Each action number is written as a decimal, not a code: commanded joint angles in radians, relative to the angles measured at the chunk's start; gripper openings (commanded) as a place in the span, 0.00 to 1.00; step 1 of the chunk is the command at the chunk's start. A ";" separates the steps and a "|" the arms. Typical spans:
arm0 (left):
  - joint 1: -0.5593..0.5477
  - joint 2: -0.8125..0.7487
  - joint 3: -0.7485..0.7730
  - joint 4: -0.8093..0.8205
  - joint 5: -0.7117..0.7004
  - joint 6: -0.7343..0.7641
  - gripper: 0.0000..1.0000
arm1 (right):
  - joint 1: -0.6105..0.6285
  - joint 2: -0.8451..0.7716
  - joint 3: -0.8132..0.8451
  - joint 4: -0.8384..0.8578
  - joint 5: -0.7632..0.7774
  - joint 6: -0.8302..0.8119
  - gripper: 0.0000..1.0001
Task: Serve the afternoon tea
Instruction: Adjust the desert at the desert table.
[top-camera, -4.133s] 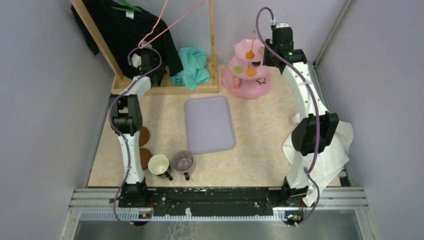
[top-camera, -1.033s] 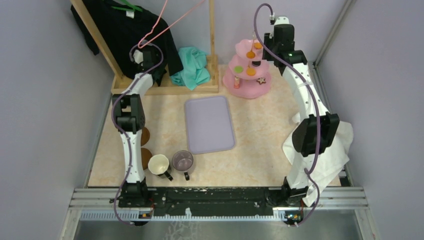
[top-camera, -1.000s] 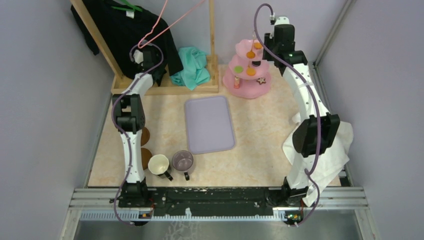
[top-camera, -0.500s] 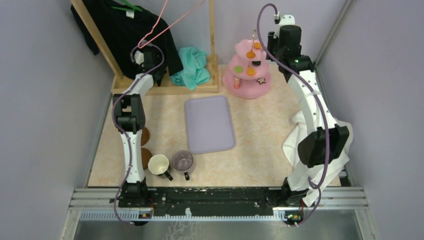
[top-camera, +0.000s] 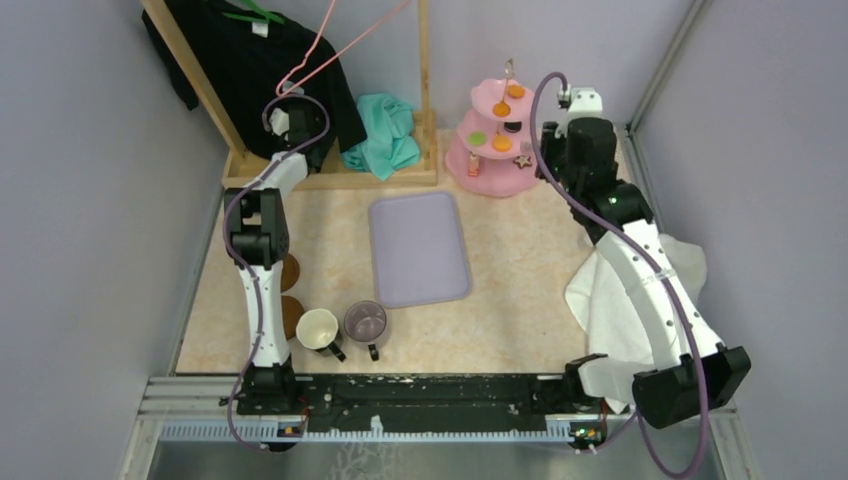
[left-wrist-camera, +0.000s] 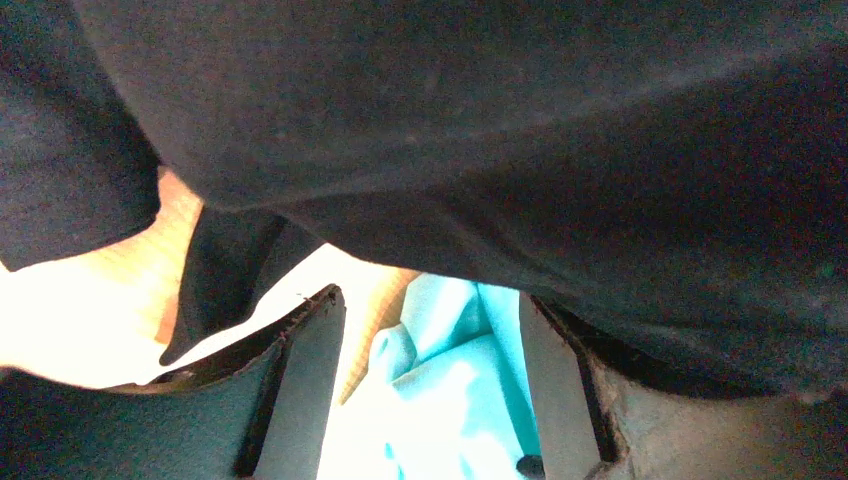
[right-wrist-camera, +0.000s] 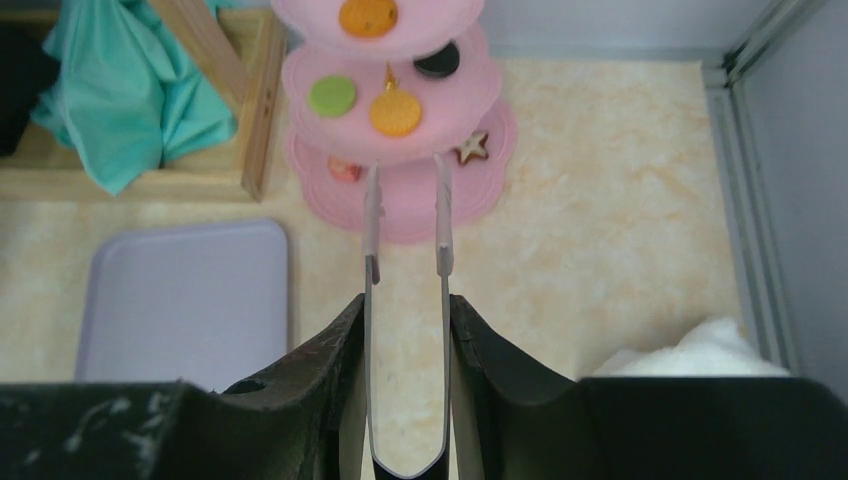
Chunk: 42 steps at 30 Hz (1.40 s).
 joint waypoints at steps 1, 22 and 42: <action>-0.008 -0.071 -0.033 0.044 -0.012 0.019 0.70 | 0.043 -0.068 -0.164 0.043 -0.017 0.089 0.30; -0.012 -0.118 -0.102 0.064 -0.015 0.020 0.70 | 0.208 0.063 -0.402 0.329 -0.101 0.113 0.30; -0.025 -0.091 -0.077 0.056 -0.017 0.022 0.70 | 0.040 0.073 -0.382 0.377 0.010 0.015 0.30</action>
